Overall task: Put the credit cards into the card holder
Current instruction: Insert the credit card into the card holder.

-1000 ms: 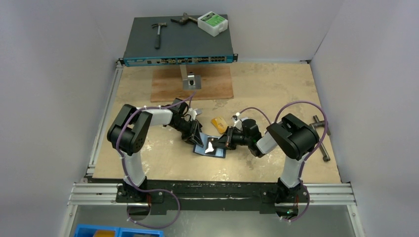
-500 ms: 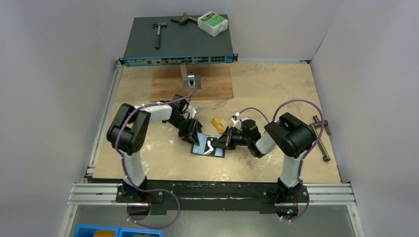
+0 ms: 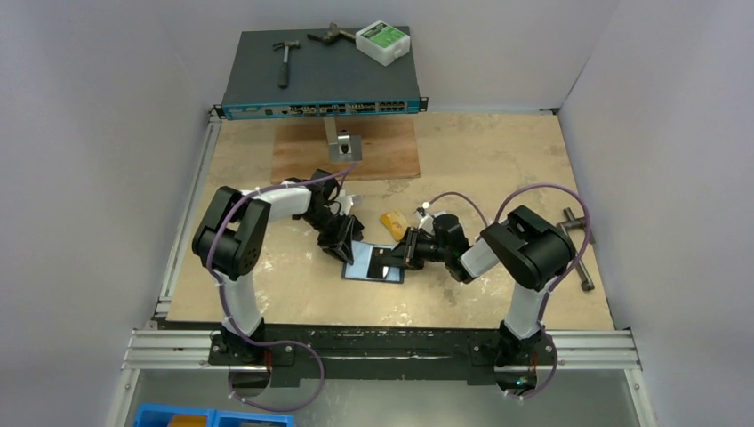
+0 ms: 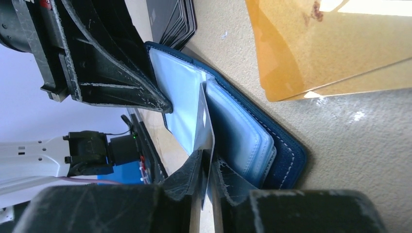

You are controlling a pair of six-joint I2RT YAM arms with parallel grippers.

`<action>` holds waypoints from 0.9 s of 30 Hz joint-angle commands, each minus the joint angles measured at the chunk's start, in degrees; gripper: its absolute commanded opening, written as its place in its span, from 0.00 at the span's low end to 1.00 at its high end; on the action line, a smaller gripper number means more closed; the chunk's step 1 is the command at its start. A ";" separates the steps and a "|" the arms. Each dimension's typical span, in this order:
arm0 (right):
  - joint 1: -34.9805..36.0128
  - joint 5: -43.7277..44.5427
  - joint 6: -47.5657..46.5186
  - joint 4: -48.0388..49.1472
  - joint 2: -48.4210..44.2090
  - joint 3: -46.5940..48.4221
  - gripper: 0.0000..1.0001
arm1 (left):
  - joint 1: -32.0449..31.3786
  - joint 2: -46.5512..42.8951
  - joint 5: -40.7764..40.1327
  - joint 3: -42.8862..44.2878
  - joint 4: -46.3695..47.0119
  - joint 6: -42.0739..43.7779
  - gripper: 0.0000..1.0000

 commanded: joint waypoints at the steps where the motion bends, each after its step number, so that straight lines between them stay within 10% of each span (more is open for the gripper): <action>1: 0.03 6.26 -5.69 -13.26 -1.45 1.25 0.14 | -1.49 -1.70 -4.64 1.19 -0.82 2.54 0.17; 27: 2.22 14.65 -15.48 -37.86 -11.73 6.98 0.33 | -1.66 -2.16 -3.86 0.52 -0.05 2.03 0.16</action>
